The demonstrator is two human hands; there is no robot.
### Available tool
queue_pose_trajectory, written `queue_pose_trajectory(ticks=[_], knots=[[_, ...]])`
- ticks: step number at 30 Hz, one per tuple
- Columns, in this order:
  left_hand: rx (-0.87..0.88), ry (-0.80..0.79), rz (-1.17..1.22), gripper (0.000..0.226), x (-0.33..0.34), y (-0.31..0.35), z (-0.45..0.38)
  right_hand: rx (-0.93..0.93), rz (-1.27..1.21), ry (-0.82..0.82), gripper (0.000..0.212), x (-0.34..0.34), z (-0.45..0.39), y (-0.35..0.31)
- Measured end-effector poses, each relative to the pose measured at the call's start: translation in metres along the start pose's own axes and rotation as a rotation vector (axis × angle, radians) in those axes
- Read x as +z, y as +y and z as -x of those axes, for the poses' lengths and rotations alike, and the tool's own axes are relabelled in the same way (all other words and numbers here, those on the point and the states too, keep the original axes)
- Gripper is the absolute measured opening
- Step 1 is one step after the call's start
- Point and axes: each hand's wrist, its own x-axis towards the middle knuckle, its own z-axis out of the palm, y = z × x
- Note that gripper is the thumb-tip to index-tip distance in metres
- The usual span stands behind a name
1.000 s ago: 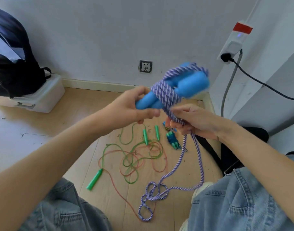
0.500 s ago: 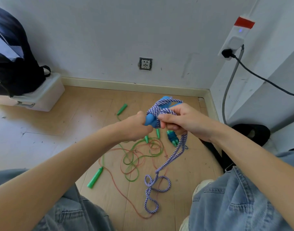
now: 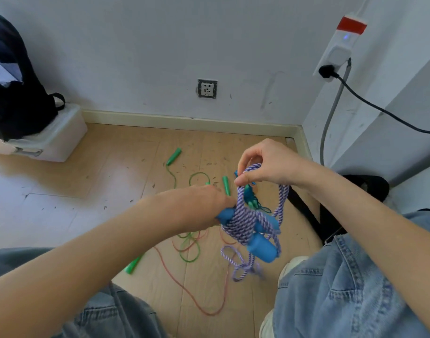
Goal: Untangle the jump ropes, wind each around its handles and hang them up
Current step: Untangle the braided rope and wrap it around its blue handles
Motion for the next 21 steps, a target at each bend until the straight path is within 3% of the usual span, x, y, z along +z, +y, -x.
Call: queue_pose_trajectory(ticks=[2,5,8,11,13,16,18,21], knots=[[0.096,0.037,0.097,0.026,-0.012,-0.002,0.007,0.009,-0.098,-0.060,0.017,0.000,-0.001,0.001],[0.163,0.244,0.288,0.017,-0.026,-0.010,0.020,0.078,-0.358,-0.198,0.025,-0.009,0.001,0.000],[0.193,0.374,0.672,0.036,-0.034,-0.012,0.028,0.162,-0.554,-0.288,0.015,-0.015,0.003,0.017],[0.244,0.423,0.988,0.048,-0.037,-0.013,0.029,0.196,-0.994,-0.250,0.044,-0.007,-0.001,0.025],[0.143,0.484,1.157,0.037,-0.037,-0.015,0.026,0.082,-0.888,-0.340,0.020,0.006,0.006,0.016],[-0.064,0.499,1.369,0.023,-0.035,-0.019,0.022,0.012,-1.004,-0.285,0.030,0.015,0.009,0.001],[-0.157,0.497,1.482,0.016,-0.034,-0.022,0.018,-0.054,-1.046,-0.249,0.021,0.021,0.009,-0.003],[-0.275,0.496,1.596,0.013,-0.032,-0.027,0.015,-0.049,-0.666,-0.142,0.009,0.028,0.008,-0.007]])
